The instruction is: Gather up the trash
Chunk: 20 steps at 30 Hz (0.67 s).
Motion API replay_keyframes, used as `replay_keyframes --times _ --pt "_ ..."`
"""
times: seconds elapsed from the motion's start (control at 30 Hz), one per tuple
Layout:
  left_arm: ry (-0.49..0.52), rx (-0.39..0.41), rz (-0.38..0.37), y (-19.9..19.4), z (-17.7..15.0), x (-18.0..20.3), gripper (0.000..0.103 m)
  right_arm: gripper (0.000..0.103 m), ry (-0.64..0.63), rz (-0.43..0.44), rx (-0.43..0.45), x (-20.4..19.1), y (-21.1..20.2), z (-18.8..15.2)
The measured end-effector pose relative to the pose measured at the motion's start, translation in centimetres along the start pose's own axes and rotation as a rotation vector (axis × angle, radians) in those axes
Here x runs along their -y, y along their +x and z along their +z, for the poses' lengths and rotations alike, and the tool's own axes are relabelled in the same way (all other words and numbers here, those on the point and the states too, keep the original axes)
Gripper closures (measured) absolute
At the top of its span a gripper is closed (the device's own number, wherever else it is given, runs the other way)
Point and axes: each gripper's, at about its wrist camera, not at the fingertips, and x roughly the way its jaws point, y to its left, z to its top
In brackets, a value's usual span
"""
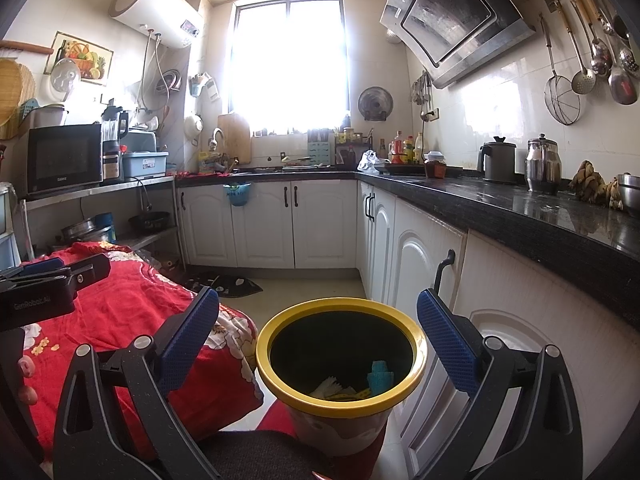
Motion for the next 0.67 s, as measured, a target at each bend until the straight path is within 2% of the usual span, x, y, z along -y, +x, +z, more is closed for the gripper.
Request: replay_keyframes --times 0.2,0.3,0.37,0.43,0.57,0.6,0.63,0.67 --pt "-0.017 -0.031 -0.008 0.4 0.2 -0.5 0.011 0.006 -0.005 0.007 -0.011 -0.2 0.0 -0.4" --pt "-0.071 -0.07 0.0 0.6 0.3 -1.9 0.011 0.006 -0.014 0.033 -0.021 -1.0 0.4 -0.1" --pt "-0.116 -0.108 0.023 0.7 0.3 -3.9 0.011 0.006 -0.033 0.095 -0.053 -2.4 1.2 0.4" --pt "-0.163 -0.132 0.082 0.3 0.4 -6.9 0.011 0.006 -0.044 0.186 -0.09 -4.7 2.1 0.8" --pt "-0.291 -0.147 0.365 -3.2 -0.4 -18.0 0.011 0.006 -0.115 0.456 -0.166 -13.6 3.9 1.2" --pt "-0.32 -0.159 0.457 -4.5 -0.9 -21.1 0.011 0.006 -0.153 0.554 -0.193 -17.6 4.0 1.1" --pt "-0.353 -0.168 0.553 -5.9 -1.5 -24.2 0.011 0.006 -0.186 0.616 -0.222 -20.6 3.9 1.0" --pt "-0.377 -0.176 0.622 -7.1 -2.2 -26.6 0.011 0.006 -0.226 0.704 -0.259 -24.2 3.6 0.6"
